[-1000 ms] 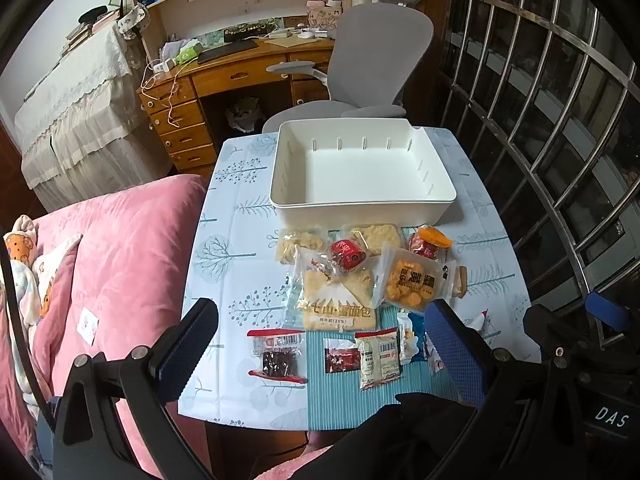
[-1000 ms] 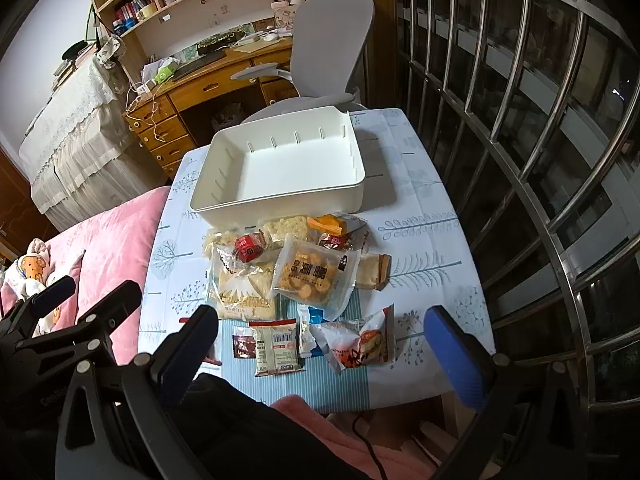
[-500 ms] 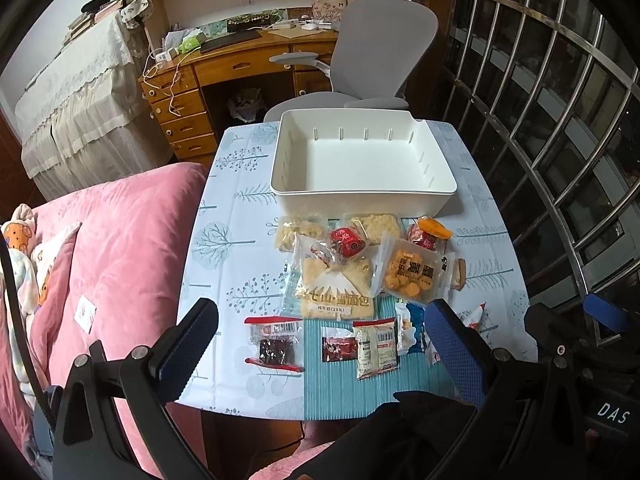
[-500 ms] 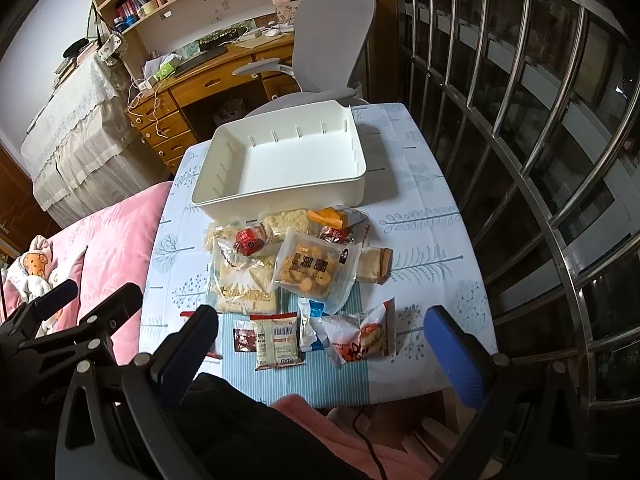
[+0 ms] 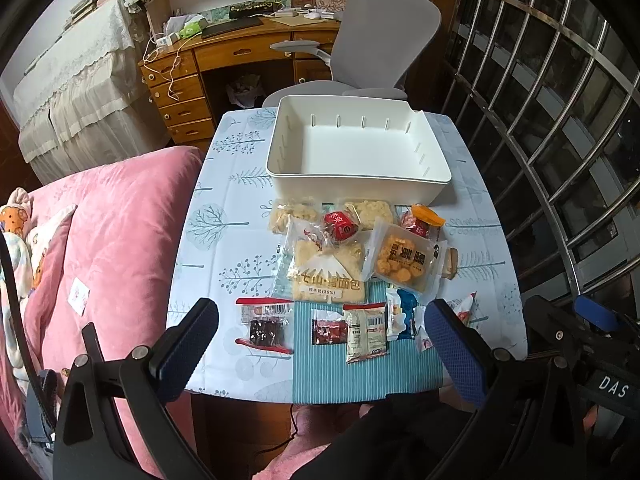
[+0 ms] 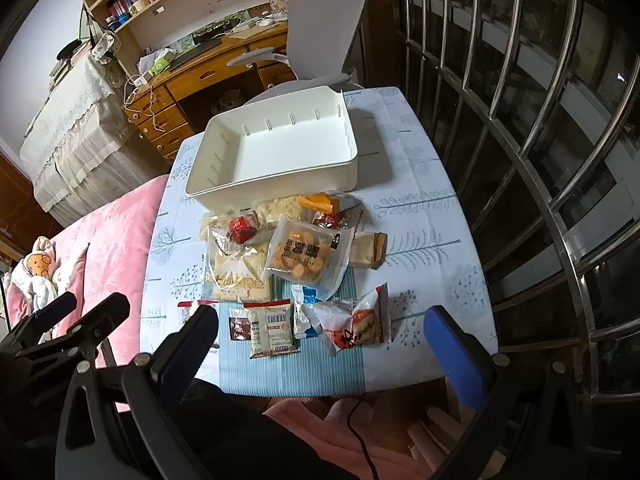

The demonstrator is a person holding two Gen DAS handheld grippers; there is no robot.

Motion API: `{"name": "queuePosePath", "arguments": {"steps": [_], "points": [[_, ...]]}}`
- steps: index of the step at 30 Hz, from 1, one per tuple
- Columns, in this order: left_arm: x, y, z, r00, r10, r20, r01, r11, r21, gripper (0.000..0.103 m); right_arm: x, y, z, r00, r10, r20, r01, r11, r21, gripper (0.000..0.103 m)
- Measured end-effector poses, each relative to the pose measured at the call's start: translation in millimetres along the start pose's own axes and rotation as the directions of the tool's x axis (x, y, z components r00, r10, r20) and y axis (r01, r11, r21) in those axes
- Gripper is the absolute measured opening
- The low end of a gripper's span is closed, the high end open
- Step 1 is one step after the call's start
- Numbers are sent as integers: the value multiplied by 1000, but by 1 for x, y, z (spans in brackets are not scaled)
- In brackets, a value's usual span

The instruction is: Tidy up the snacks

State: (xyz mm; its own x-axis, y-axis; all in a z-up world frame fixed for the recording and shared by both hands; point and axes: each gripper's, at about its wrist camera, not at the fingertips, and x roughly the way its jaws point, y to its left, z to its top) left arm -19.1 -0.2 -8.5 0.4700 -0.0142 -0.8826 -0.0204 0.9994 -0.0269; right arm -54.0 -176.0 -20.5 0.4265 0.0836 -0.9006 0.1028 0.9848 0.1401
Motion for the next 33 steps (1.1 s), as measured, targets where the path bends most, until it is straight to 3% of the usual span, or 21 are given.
{"name": "queuePosePath", "arguments": {"steps": [18,22,28,33], "points": [[0,-26,-1,998,70,-2,-70,997,-21,101,20,-43,-2,992,114,-54,-110,992,67,102],[8,-23,0,999,41,-25,-42,999,-33,101,28,-49,-1,991,108,-83,-100,990,94,102],[24,-25,11,999,2,-44,0,999,45,101,36,-57,-3,992,78,-102,-61,985,159,101],[38,-30,23,996,-54,-68,66,982,177,101,43,-62,-5,992,56,-112,-24,963,268,101]]}}
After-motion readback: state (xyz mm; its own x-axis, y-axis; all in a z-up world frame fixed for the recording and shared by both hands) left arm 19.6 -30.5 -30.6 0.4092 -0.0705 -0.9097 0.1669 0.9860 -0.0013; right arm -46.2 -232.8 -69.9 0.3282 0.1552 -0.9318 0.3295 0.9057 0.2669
